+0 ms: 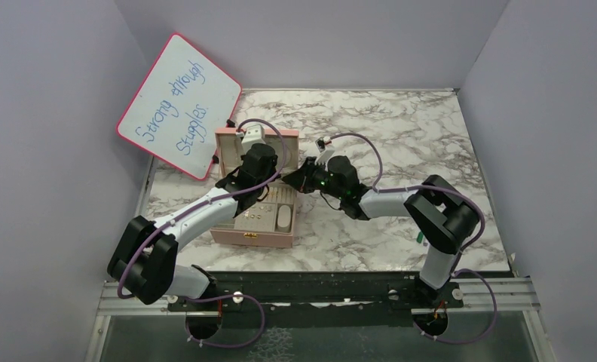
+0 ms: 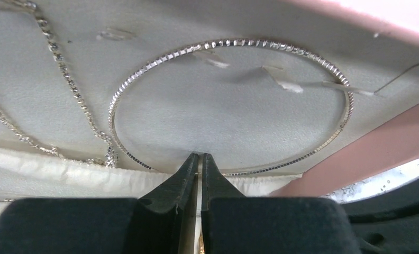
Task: Organize the mixed jewelry
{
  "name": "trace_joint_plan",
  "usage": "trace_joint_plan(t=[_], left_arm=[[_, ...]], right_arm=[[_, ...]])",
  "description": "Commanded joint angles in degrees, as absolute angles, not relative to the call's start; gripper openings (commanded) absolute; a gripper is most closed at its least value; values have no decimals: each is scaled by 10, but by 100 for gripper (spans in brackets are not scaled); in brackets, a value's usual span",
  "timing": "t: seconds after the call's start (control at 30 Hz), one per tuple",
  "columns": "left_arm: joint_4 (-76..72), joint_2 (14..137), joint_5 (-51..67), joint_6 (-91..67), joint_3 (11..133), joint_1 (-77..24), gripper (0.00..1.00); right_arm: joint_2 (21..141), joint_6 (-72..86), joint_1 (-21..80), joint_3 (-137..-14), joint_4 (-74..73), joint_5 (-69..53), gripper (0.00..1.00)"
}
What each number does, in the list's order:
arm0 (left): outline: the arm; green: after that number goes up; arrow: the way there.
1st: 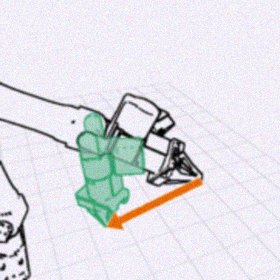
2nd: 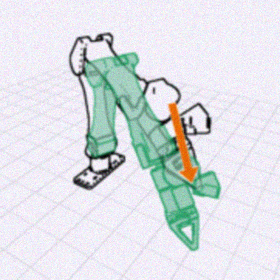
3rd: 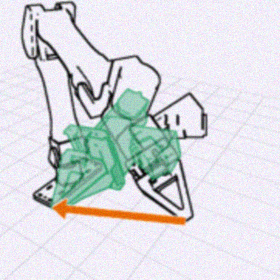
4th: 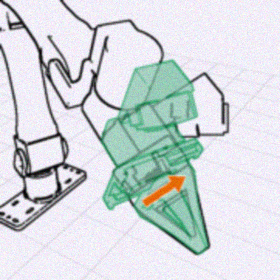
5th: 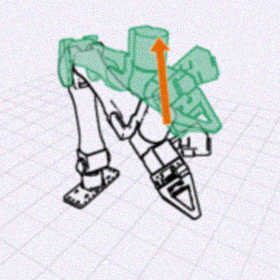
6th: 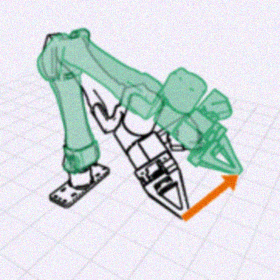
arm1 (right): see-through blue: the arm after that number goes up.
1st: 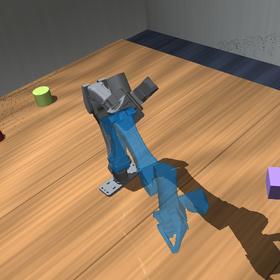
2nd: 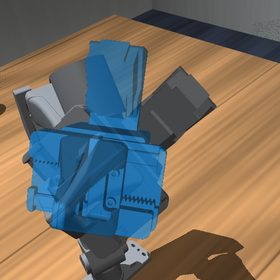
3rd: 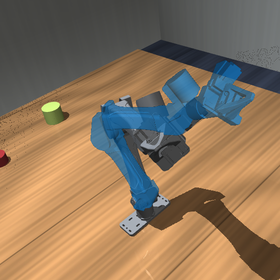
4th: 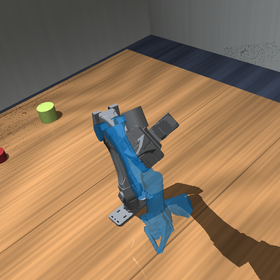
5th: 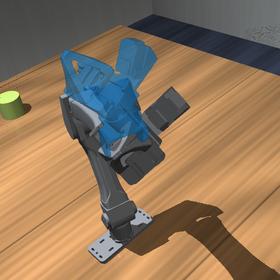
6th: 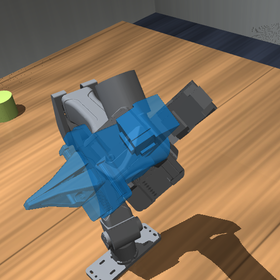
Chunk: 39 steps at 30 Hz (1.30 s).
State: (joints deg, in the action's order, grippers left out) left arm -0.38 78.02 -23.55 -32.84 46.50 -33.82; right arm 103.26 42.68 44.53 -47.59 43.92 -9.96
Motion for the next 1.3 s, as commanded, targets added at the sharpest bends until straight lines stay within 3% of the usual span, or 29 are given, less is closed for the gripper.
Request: trace_joint_plan(t=[0.0,0.13,0.43,0.83,1.0,1.13,1.27], left_arm=[[-1,799,-266,-328,450,-321,6],[-1,799,-264,-329,444,-321,5],[19,771,-235,-324,470,-321,5],[67,667,-170,-330,484,-321,21],[99,608,-150,-326,470,-321,39],[124,550,-156,-301,475,-321,67],[160,508,-186,-254,508,-321,86]], right_arm=[[974,396,460,-481,517,-125,10],[966,390,460,-486,486,-101,19],[921,405,460,-463,419,-25,22],[849,428,460,-462,295,6,37],[828,417,460,-483,204,4,45],[812,400,460,-496,146,-24,51],[796,397,460,-520,93,-27,56]])
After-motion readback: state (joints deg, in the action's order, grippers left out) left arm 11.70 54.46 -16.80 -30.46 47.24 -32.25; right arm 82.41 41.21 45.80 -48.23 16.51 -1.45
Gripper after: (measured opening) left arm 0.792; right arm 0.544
